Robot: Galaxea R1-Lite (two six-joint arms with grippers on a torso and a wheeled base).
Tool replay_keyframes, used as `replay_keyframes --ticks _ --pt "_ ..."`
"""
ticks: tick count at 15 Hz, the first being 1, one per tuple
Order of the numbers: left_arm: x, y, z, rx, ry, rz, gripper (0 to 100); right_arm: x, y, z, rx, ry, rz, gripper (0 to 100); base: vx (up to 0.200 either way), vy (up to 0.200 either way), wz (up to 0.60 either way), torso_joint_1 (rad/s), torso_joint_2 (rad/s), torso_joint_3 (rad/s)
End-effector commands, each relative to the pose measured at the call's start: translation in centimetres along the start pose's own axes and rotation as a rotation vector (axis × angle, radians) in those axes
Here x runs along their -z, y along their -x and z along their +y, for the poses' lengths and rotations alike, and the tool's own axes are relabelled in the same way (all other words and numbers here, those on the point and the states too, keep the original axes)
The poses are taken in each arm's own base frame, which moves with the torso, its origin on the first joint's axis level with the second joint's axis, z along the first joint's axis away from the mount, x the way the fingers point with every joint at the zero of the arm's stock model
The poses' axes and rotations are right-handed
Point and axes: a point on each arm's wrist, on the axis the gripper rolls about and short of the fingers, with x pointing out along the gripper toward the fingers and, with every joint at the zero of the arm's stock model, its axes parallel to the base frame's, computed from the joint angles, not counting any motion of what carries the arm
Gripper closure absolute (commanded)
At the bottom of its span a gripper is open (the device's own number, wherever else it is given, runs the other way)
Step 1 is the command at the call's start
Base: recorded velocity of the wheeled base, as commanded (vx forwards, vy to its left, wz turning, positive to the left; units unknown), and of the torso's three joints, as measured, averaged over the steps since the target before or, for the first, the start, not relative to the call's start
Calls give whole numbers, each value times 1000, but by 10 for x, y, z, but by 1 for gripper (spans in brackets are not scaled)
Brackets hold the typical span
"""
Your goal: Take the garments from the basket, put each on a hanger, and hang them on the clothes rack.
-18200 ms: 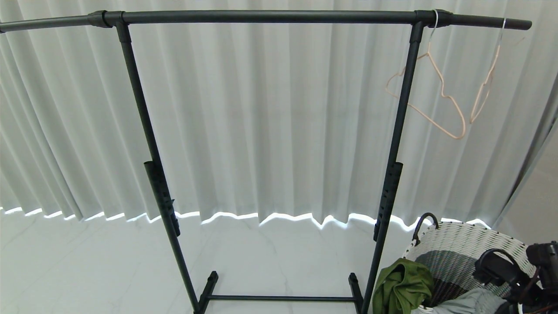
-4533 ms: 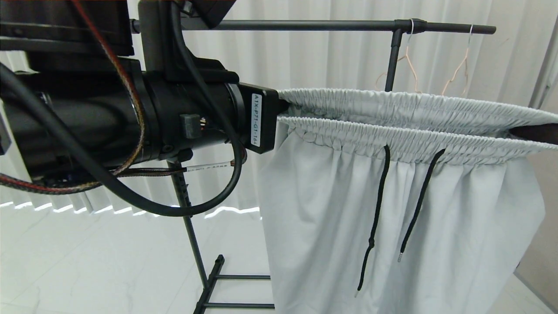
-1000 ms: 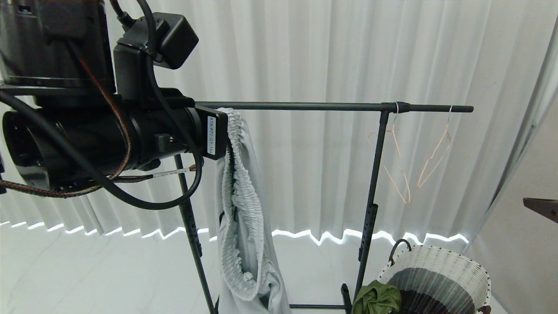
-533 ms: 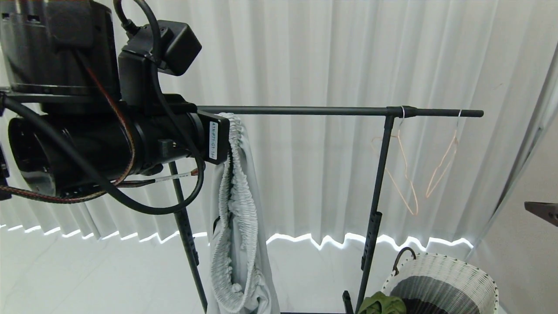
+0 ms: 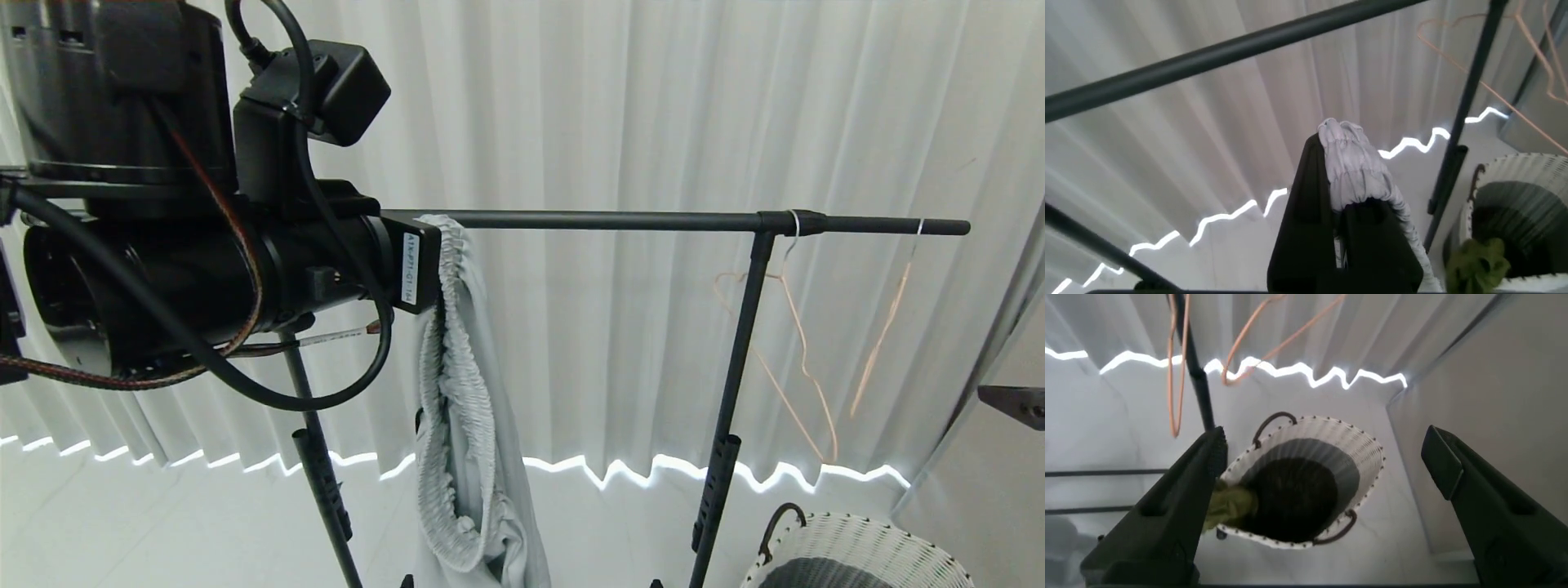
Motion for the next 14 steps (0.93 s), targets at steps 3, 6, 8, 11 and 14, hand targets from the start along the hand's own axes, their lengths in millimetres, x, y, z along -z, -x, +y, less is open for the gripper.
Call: replay_keyframes --ticks 3,6,8,11,14 --pt "7 -1 -1 1 -10 23 100 0 -17 -1 15 4 61 0 200 0 0 2 4 1" --pt "10 -2 0 -3 -25 33 100 -4 -39 1 -1 -8 66 0 0 0 0 0 0 0" --pt "11 -3 2 -12 -24 36 100 -8 -64 0 12 -20 75 0 0 0 0 0 0 0" --pt "15 -2 1 -9 -29 49 100 -11 -103 -6 55 -57 68 0 0 0 0 0 0 0" --pt "18 -2 2 -31 -33 59 100 -3 -117 -15 88 -77 117 0 0 0 0 0 0 0"
